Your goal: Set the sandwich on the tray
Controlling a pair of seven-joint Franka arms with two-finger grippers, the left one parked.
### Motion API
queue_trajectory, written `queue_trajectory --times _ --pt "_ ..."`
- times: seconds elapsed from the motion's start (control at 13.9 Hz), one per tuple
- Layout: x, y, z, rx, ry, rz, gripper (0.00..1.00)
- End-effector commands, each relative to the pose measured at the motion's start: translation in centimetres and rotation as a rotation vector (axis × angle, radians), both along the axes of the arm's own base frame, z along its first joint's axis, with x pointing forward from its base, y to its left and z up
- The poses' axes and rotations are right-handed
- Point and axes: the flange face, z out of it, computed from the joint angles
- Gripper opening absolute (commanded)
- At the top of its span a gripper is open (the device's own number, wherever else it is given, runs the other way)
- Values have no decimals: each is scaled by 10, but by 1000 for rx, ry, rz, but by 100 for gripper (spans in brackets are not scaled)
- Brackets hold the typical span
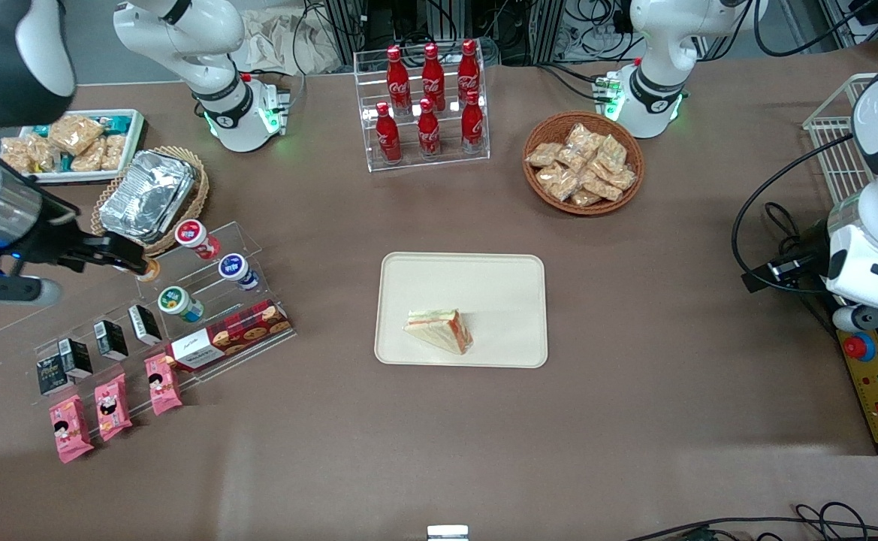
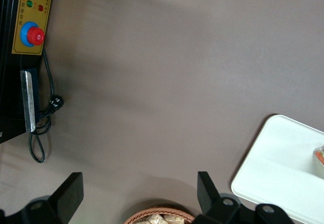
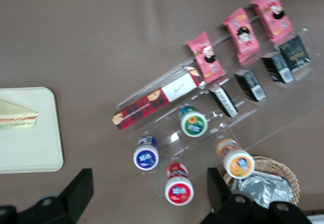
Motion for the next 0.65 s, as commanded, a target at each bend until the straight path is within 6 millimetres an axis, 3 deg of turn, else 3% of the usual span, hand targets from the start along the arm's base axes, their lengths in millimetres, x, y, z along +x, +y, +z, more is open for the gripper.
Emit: queue_trajectory --times 0.0,0.29,0.57 --pt "-10 -32 3 21 14 -33 100" --pt "-10 -66 0 24 18 -32 100" --pt "-12 -70 -1 26 23 -1 100"
